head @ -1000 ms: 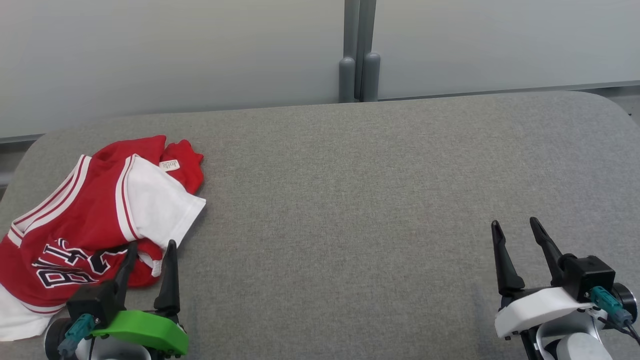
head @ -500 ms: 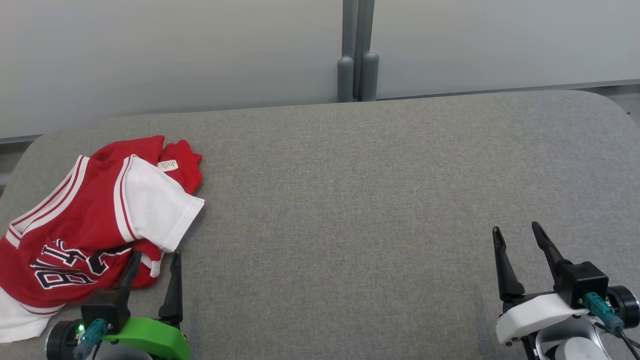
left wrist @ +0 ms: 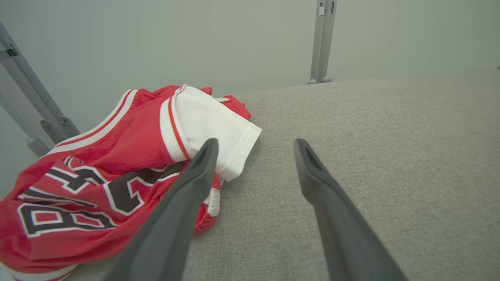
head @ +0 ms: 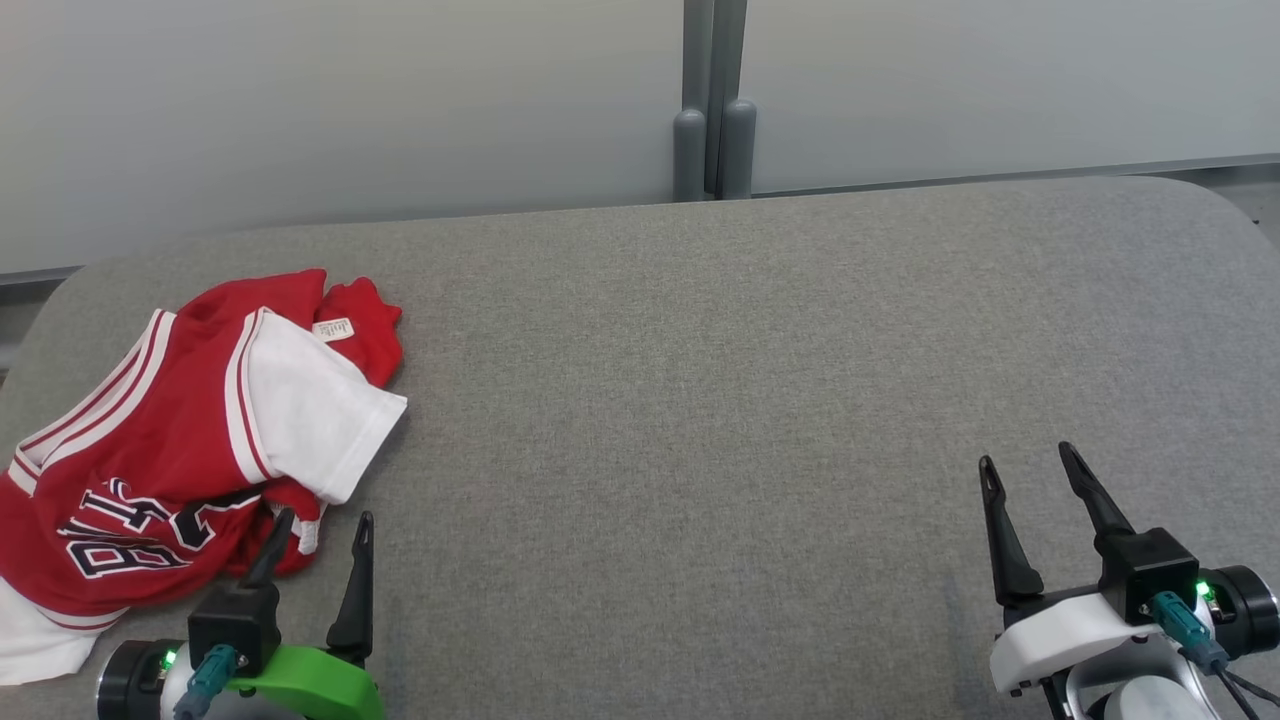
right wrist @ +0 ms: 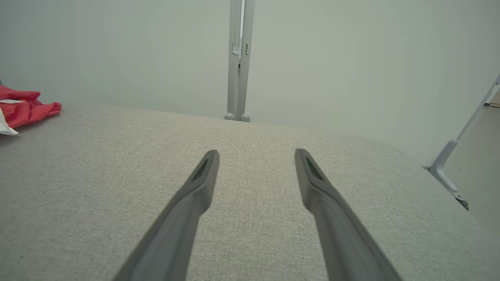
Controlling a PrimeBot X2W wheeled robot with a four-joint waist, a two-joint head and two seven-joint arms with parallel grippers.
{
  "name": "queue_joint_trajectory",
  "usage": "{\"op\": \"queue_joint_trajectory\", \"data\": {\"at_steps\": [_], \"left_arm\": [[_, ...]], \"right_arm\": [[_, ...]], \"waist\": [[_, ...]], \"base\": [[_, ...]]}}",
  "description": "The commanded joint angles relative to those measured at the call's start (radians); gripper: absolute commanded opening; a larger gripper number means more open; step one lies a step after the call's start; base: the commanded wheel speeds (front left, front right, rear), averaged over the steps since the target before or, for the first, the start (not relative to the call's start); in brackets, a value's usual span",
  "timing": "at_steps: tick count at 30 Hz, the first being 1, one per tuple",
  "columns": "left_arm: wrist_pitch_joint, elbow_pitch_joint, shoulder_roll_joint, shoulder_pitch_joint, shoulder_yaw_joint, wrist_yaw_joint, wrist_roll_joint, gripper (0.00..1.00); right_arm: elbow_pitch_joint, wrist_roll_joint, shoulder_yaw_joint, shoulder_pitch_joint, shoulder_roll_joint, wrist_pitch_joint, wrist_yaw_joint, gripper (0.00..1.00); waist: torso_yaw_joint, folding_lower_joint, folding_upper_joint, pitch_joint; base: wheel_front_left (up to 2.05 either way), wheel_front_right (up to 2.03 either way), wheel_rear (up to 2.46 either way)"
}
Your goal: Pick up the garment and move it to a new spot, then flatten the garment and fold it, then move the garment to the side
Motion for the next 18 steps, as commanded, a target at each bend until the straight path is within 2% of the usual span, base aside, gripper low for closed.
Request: {"op": "queue_joint_trajectory", "data": {"at_steps": [1,12,18], "left_arm": [[-0.008,0.002,0.009,-0.003,0.0,-0.003,0.012,1.0],[-0.007,0.012,0.008,-0.011,-0.008,-0.003,0.0,1.0],[-0.007,0.02,-0.003,-0.025,-0.014,-0.003,-0.005,1.0]], "right_arm": [[0.004,-0.009,-0.003,0.012,-0.002,-0.008,0.0,1.0],[0.01,0.006,-0.007,0.015,-0.002,-0.007,0.0,1.0],[0.01,0.006,0.001,0.023,-0.002,-0.007,0.0,1.0]], "waist": [[0.0,0.0,0.0062,0.0],[0.007,0.0,0.0062,-0.001],[0.083,0.0,0.0062,-0.009]], "base": [[0.0,0.0,0.0],[0.0,0.0,0.0],[0.0,0.0,0.0]]}}
